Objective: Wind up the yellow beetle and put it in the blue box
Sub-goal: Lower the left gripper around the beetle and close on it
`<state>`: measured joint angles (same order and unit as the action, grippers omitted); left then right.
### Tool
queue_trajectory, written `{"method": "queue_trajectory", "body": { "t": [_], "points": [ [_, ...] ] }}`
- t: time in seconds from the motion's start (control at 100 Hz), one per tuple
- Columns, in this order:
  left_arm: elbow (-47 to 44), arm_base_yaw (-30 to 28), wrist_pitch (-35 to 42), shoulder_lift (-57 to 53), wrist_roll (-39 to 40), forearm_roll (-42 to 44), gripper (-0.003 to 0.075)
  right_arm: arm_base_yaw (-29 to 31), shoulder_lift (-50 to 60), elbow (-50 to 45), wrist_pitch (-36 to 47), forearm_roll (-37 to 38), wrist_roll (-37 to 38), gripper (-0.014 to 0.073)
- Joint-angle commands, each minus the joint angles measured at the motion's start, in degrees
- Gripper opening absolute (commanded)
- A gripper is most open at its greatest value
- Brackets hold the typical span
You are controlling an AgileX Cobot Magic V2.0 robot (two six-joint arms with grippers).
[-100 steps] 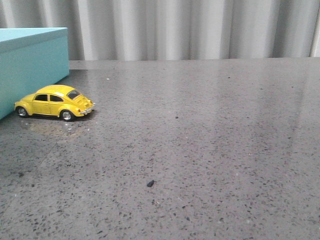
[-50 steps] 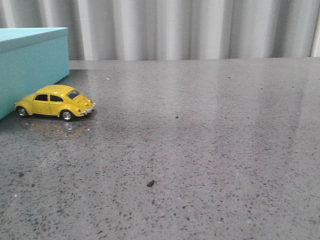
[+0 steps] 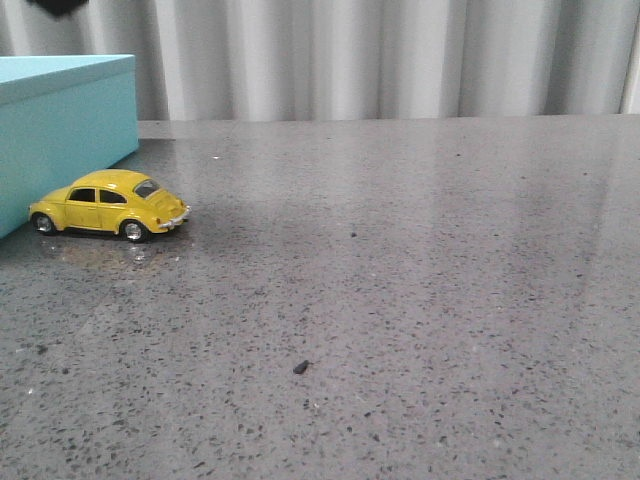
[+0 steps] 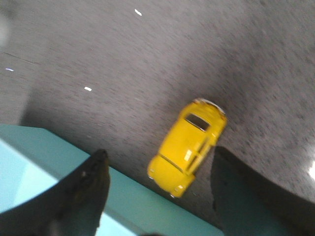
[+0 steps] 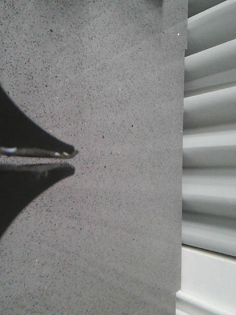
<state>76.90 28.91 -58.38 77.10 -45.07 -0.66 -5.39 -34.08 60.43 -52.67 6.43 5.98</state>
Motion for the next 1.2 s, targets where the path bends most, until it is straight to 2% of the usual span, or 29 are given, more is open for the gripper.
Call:
{"method": "queue_trajectory", "body": {
  "t": [0.0, 0.11, 0.23, 0.36, 0.55, 0.67, 0.88, 1.19],
  "points": [
    [2.19, 0.46, 0.22, 0.01, -1.88, 0.14, 0.0351, 0.19, -0.11, 1.11, 4.11, 0.33, -0.03, -0.0041],
    [2.19, 0.46, 0.33, 1.63, -4.03, 0.66, 0.0316, 0.19, -0.11, 1.11, 4.09, 0.33, -0.03, -0.0041],
    [2.19, 0.46, 0.33, 3.46, -8.68, 0.66, 0.0315, 0.19, -0.11, 1.11, 3.99, 0.33, -0.03, -0.0041],
    [2.05, 0.46, -1.6, 5.62, -8.88, 0.66, 0.0318, 0.19, -0.11, 1.11, 3.99, 0.33, -0.03, -0.0041],
    [0.79, 0.46, -1.89, 6.95, -14.67, 0.66, 0.0406, 0.19, -0.11, 1.11, 3.87, 0.33, -0.03, -0.0041],
    [0.25, 0.46, -1.8, 7.87, -19.19, 0.66, 0.0421, 0.19, -0.11, 1.11, 3.87, 0.33, -0.03, -0.0041],
    [-0.12, 0.46, 1.16, 9.78, -19.63, 0.98, 0.0421, 0.19, -0.11, 0.72, 3.87, 0.33, -0.03, -0.0041],
    [-0.12, 0.46, 1.31, 13.09, -19.63, 2.98, 0.042, 0.19, -0.11, -2.11, 4.08, 0.33, -0.03, -0.0041]
  ]
}}
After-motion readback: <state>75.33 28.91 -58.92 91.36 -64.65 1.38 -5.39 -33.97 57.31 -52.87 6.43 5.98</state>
